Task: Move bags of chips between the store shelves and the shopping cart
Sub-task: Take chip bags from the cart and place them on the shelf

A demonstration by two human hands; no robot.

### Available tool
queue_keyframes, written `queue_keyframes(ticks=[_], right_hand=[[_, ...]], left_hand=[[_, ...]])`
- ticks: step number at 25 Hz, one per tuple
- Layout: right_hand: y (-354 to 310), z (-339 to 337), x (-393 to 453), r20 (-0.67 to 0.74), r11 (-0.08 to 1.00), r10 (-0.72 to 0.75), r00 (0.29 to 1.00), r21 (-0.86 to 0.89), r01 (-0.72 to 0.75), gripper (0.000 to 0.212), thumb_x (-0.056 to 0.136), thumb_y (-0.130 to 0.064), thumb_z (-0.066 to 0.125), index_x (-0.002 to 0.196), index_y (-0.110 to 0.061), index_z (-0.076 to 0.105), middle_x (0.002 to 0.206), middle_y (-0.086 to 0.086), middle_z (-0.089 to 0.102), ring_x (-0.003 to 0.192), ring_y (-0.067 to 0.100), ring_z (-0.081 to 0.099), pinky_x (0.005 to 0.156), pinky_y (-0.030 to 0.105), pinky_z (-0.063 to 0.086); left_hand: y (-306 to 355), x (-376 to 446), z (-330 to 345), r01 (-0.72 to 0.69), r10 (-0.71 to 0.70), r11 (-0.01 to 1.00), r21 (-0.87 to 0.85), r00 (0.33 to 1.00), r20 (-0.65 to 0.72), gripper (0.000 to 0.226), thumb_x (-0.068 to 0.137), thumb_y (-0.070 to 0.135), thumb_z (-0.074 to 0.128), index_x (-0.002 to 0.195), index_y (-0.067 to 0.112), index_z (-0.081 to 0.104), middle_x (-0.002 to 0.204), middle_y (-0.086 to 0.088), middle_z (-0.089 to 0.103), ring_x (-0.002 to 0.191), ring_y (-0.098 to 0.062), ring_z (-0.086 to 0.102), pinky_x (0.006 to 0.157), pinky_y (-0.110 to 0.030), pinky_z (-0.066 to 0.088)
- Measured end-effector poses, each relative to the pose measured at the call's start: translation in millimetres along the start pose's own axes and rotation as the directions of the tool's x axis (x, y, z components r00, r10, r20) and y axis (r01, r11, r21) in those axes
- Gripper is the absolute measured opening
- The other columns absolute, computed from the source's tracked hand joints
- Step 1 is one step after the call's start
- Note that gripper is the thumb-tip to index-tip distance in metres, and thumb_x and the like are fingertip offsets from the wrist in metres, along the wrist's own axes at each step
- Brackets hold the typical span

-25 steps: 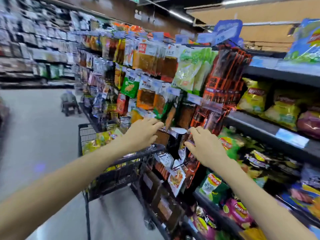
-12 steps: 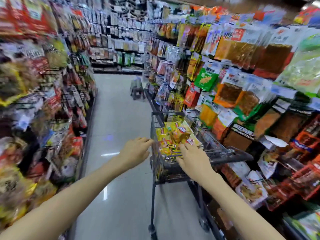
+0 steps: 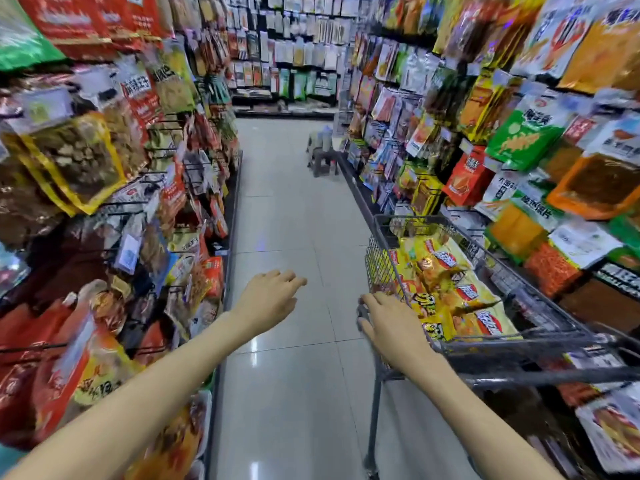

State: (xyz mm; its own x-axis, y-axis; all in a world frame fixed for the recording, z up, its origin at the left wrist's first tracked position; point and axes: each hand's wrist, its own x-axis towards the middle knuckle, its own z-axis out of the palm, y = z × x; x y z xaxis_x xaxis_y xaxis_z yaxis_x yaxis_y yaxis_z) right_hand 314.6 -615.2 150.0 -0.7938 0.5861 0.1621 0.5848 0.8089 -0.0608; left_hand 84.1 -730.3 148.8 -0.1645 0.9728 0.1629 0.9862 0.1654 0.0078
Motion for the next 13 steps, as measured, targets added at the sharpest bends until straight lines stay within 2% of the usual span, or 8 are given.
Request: queue_keyframes(ticks=[3, 5, 9, 13], right_hand=[[1.7, 15.3, 45.3, -0.010, 0.999, -0.014, 1.000, 0.033, 0.014, 0.036, 0.094, -0.032, 0.054, 0.127, -0.018, 0.054, 0.115, 0.003, 0.061, 0.105, 0.028, 0.059, 0.082, 0.041, 0.050], [8.4, 28.7, 67.2, -0.021, 0.999, -0.005, 1.000, 0.044, 0.005, 0.034, 0.093, -0.030, 0.058, 0.124, -0.017, 0.057, 0.111, 0.004, 0.063, 0.101, 0.028, 0.060, 0.079, 0.042, 0.050], [41.8, 60.1, 118.2, -0.031, 0.983, 0.134, 0.991, 0.129, -0.129, 0.032, 0.092, -0.030, 0.060, 0.122, -0.019, 0.058, 0.112, 0.000, 0.062, 0.105, 0.025, 0.058, 0.080, 0.040, 0.050], [80.3, 82.4, 164.1, -0.032, 0.944, 0.275, 0.961, 0.198, -0.263, 0.032, 0.095, -0.027, 0.056, 0.126, -0.020, 0.055, 0.119, -0.001, 0.060, 0.110, 0.023, 0.055, 0.086, 0.038, 0.045]], left_hand=[[-20.9, 36.6, 16.0, 0.012, -0.012, 1.000, -0.020, 1.000, 0.018, 0.037, 0.090, 0.024, 0.063, 0.126, 0.019, 0.060, 0.111, -0.002, 0.065, 0.093, -0.029, 0.064, 0.069, -0.037, 0.048], [-26.3, 62.7, 28.6, 0.018, -0.017, 1.000, -0.010, 0.999, 0.030, 0.036, 0.089, 0.023, 0.062, 0.125, 0.019, 0.060, 0.108, -0.003, 0.065, 0.092, -0.030, 0.063, 0.068, -0.036, 0.044], [-41.1, 136.0, 52.8, 0.022, -0.020, 0.997, -0.071, 0.999, 0.029, 0.039, 0.095, 0.024, 0.054, 0.134, 0.022, 0.053, 0.124, 0.000, 0.061, 0.108, -0.028, 0.060, 0.081, -0.036, 0.044], [-56.9, 209.3, 68.0, -0.010, 0.013, 0.996, -0.094, 0.999, 0.032, 0.041, 0.097, 0.023, 0.051, 0.138, 0.023, 0.050, 0.124, 0.001, 0.061, 0.108, -0.028, 0.060, 0.079, -0.036, 0.044]])
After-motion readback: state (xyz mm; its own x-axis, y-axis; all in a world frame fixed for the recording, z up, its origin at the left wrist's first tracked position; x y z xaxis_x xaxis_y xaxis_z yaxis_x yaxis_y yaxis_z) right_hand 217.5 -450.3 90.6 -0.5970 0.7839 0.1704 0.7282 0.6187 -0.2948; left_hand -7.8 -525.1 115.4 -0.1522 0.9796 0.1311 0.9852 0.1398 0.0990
